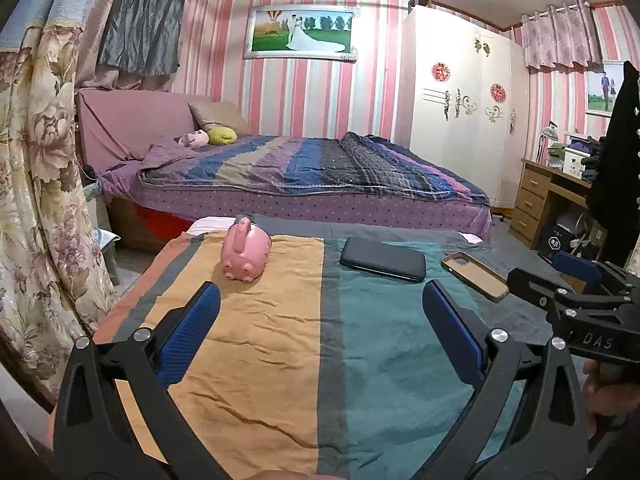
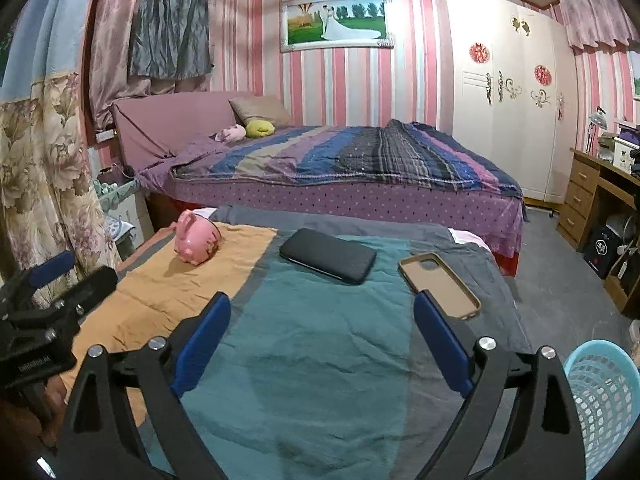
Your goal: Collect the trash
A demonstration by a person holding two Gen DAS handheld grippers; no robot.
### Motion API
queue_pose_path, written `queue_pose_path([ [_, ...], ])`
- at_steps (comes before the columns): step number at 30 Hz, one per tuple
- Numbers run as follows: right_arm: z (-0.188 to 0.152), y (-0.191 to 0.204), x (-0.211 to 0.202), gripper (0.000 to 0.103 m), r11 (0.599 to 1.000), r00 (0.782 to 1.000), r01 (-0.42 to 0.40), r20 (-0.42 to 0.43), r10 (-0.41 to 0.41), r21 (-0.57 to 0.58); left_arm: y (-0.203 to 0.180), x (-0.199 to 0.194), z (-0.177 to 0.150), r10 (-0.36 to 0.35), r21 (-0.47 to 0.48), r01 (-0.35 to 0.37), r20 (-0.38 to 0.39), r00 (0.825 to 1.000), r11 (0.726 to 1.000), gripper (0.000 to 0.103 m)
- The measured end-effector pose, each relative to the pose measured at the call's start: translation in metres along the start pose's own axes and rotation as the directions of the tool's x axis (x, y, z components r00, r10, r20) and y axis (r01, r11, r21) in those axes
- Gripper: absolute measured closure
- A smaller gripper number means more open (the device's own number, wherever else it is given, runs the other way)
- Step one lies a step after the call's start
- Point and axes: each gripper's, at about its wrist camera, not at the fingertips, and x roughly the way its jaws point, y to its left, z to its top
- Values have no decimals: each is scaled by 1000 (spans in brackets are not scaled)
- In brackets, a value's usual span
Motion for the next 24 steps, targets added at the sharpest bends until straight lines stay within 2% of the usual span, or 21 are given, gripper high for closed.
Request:
queue_pose_path([
  [6, 5, 1, -1, 11, 1000, 1000, -2, 7, 1, 23, -3, 1, -2, -9, -7, 9, -9, 1000, 1000, 5],
  [15, 8, -24, -14, 11, 999, 999, 40, 18, -41, 32, -16, 4, -3, -23, -22, 22, -26, 999, 1000, 5],
  [24, 8, -39, -17, 11, 998, 999, 35, 13, -35, 51, -24, 10, -6, -23, -19, 22, -47, 999, 1000, 5],
])
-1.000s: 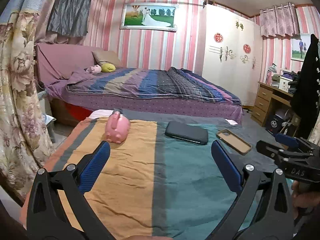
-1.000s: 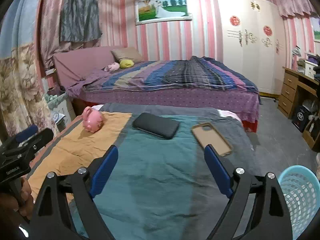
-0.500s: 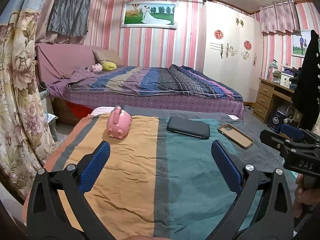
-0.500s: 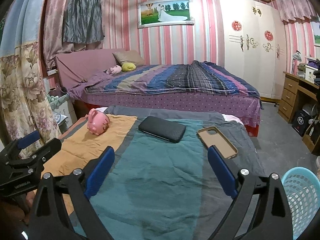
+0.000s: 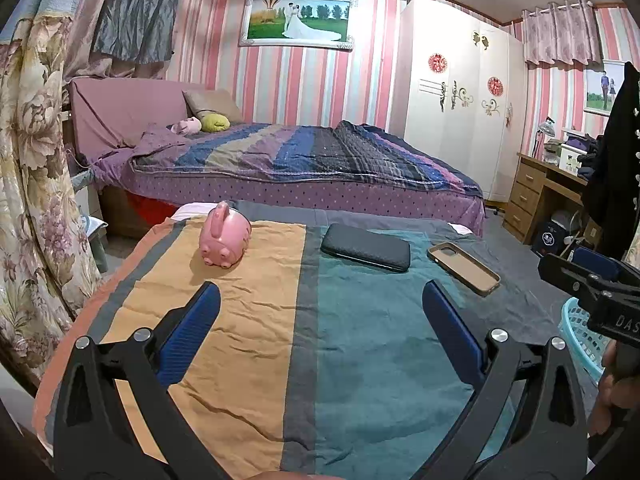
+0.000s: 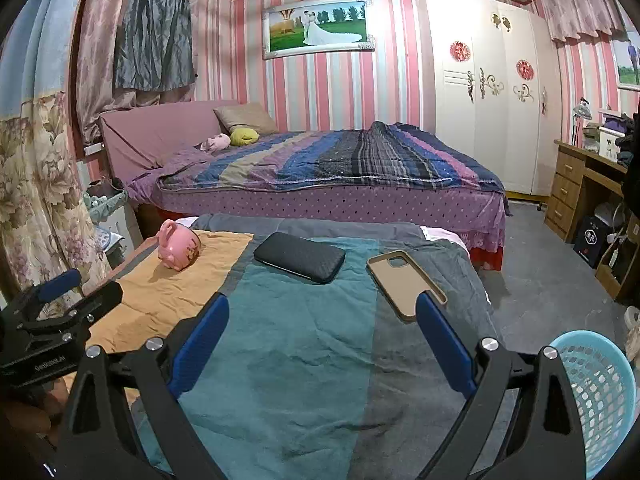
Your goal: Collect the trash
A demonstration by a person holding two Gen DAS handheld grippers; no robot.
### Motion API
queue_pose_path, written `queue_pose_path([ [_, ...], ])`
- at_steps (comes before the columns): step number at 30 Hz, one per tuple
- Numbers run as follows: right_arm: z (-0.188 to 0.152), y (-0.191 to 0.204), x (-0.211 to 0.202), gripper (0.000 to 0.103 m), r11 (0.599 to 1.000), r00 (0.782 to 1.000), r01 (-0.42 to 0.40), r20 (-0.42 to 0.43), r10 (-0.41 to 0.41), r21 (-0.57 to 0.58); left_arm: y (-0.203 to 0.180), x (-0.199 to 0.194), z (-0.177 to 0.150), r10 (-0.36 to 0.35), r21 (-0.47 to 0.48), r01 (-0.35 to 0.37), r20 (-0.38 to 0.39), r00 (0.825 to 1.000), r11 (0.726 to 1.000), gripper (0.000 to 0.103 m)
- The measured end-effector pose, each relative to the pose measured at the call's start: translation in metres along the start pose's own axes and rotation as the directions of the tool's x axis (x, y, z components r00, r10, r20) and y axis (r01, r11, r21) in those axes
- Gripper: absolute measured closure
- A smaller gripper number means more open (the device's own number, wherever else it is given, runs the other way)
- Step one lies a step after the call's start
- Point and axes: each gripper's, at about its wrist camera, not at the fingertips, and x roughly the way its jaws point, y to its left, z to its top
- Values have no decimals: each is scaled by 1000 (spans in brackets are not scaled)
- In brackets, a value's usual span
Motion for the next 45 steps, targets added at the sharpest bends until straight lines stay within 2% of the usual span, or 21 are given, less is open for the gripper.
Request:
queue_pose_path([
  [17, -1, -3, 1, 10, 1000, 1000, 5, -2, -6, -10, 1, 0, -2, 9, -6, -9, -3, 1000, 1000, 5],
  [35, -3, 1, 1, 10, 1000, 1000, 0, -5, 0, -25, 8, -1, 0, 60, -12, -60, -4, 998, 998, 5],
  [45, -3, 0, 1, 10, 1000, 1000, 1, -3, -1, -24, 7, 0, 0, 56, -14, -56, -6, 998, 998, 5],
])
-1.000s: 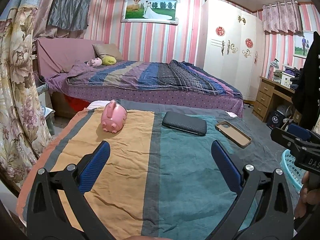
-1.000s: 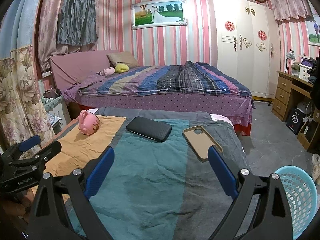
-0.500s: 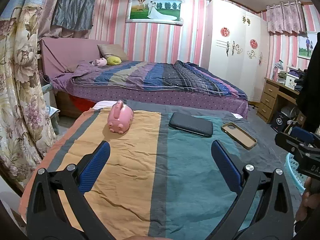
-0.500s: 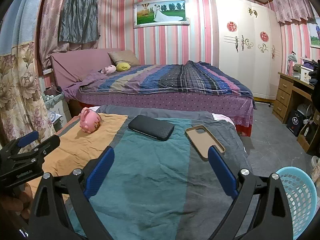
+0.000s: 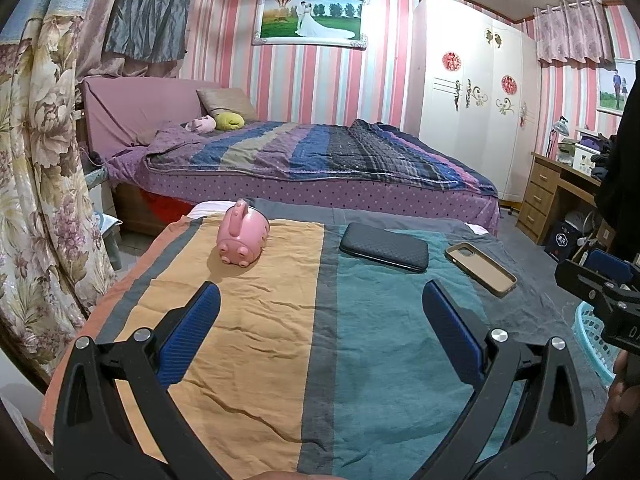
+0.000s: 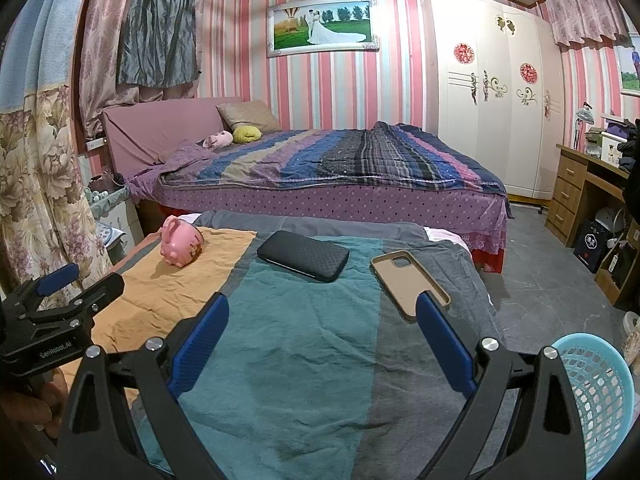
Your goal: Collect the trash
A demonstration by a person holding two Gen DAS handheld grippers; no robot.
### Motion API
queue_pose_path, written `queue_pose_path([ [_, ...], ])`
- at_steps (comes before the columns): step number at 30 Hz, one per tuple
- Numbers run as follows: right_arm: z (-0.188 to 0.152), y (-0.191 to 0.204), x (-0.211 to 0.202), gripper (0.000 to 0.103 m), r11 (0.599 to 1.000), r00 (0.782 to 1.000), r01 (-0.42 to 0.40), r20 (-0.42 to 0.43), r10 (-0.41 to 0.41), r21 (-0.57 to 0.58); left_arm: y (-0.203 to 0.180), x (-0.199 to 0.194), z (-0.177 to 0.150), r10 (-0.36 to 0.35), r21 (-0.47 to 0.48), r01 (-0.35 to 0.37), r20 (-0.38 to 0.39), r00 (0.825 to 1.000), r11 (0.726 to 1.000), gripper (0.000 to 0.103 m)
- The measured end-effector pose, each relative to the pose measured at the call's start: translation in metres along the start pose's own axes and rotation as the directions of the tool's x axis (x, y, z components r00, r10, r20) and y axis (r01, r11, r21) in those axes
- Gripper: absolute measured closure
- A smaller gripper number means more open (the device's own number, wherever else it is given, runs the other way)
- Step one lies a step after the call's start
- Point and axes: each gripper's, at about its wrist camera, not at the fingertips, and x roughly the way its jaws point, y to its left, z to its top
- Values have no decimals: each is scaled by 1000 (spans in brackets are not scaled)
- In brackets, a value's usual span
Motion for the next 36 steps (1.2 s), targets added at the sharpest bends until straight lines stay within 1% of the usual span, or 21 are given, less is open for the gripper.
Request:
queue_pose_path([
  [16, 0, 0, -1, 10, 1000, 1000, -1, -3, 1, -8, 2, 3, -1, 2, -14, -3, -10, 1000, 1000, 5],
  [23, 2, -2, -3, 10, 1000, 1000, 0, -6, 0, -5, 3, 1, 0, 11, -14, -11, 4, 1000, 1000, 5],
  [29, 2, -3, -3, 10, 1000, 1000, -3, -10, 3, -2, 3, -2, 2, -13, -22, 13, 12, 1000, 1000, 5],
  [32, 1, -3, -3, 10, 1000, 1000, -3, -9, 3, -2, 4, -3, 4, -8, -23, 9, 20, 1000, 1000, 5],
  [36, 0, -6, -2, 10, 1000, 1000, -1, -9, 1, 4, 4, -4, 4, -29, -22, 29, 20, 999, 999, 5],
])
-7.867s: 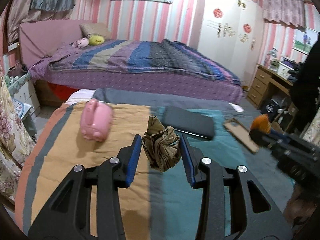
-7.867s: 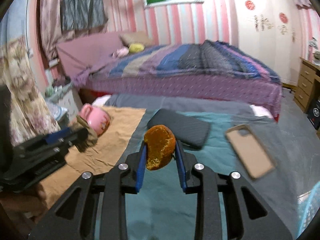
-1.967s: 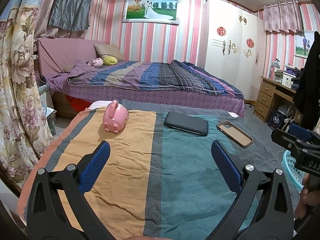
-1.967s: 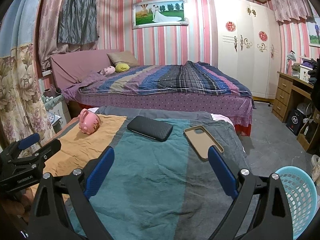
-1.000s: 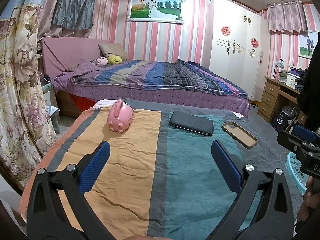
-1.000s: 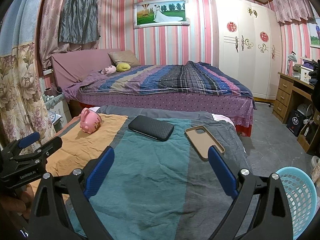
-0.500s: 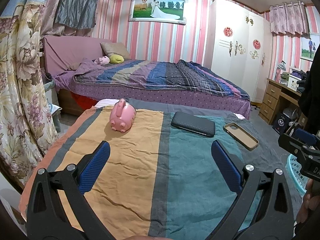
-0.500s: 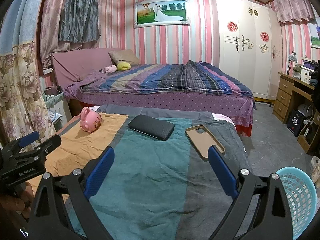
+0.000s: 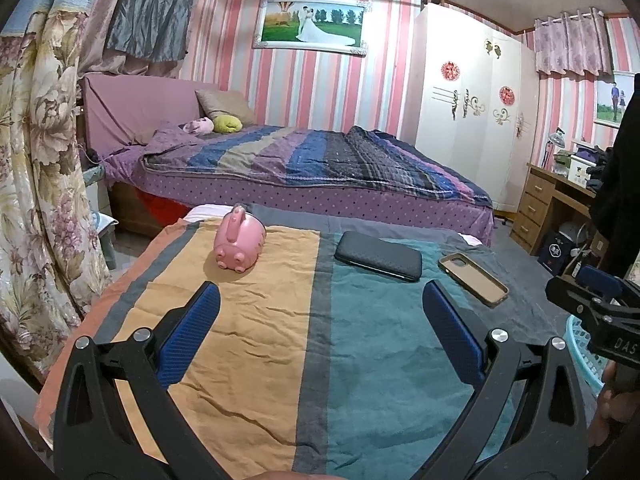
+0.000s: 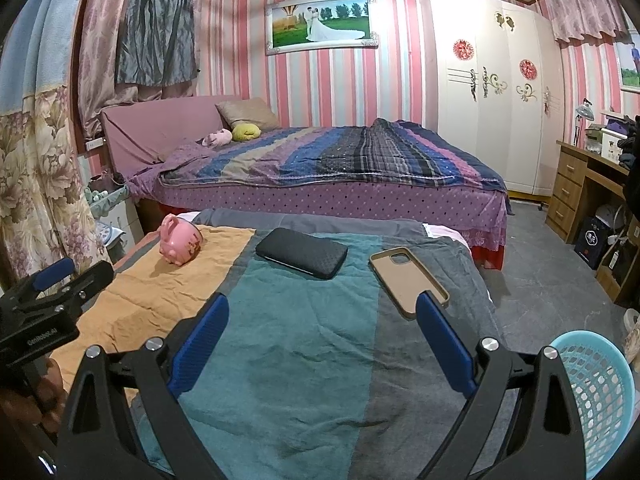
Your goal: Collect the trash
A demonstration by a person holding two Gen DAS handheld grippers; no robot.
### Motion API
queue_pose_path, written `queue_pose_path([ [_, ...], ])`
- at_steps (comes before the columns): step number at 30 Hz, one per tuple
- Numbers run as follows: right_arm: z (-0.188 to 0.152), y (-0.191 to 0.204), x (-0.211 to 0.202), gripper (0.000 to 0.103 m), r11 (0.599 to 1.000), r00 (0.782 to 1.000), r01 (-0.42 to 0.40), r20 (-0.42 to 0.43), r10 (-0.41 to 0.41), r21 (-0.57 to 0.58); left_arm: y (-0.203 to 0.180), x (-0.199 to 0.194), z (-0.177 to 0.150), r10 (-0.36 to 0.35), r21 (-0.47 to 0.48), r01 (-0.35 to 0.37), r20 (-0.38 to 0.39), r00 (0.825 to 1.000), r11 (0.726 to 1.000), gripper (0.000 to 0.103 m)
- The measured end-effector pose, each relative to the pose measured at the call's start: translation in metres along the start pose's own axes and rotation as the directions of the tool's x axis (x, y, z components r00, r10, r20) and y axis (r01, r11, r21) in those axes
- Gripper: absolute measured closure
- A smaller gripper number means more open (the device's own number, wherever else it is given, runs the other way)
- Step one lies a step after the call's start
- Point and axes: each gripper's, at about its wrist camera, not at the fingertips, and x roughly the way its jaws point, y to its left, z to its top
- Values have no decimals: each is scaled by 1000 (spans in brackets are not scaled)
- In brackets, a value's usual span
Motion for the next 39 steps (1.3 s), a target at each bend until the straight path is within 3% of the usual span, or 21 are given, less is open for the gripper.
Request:
queue_pose_path([
  [18, 1, -2, 1, 10, 1000, 1000, -1, -3, 1, 5, -11, -4, -1, 2, 45, -3, 31, 1000, 999, 5],
  [22, 1, -2, 1, 10, 1000, 1000, -1, -4, 1, 4, -13, -7, -1, 36, 54, -39, 47, 998, 998, 5],
  [39, 1, -2, 0, 10, 1000, 1000, 0, -3, 0, 8, -7, -8, 4, 28, 30, -29, 41, 999, 999, 5],
])
